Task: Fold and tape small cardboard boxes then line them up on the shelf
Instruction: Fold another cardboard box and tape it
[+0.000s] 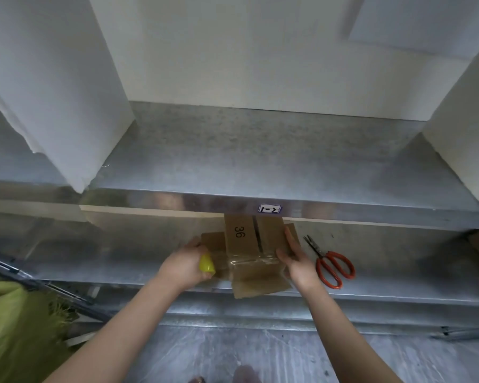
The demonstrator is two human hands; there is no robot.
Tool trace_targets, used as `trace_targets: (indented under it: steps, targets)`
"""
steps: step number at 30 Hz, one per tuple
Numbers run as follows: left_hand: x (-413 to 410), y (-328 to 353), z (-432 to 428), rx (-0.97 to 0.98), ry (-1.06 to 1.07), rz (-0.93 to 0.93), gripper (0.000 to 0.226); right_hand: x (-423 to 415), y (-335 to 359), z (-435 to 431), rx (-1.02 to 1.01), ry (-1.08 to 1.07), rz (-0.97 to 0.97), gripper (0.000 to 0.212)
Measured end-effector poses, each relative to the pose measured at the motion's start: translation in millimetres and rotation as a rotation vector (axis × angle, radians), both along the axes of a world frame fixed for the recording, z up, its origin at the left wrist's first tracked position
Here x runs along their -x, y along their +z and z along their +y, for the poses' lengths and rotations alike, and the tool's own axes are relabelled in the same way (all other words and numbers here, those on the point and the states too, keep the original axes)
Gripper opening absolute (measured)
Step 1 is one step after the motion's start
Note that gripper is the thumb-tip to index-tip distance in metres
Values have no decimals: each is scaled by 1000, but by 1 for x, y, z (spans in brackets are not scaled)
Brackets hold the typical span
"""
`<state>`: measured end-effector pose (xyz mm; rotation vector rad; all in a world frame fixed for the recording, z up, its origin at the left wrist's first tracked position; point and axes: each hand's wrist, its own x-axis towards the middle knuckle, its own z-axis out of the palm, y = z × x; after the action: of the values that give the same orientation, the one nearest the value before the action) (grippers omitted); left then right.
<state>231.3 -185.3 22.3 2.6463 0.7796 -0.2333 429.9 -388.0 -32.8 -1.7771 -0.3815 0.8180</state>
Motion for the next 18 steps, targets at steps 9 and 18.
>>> trace_targets:
  steps: [9, 18]
  targets:
    - [2, -13, -2, -79, 35, -24, 65, 12, 24, -6, 281, 81, -509, 61]
    - [-1, -9, -15, -159, 49, -13, 62, -29, -12, -80, 598, 132, -878, 54]
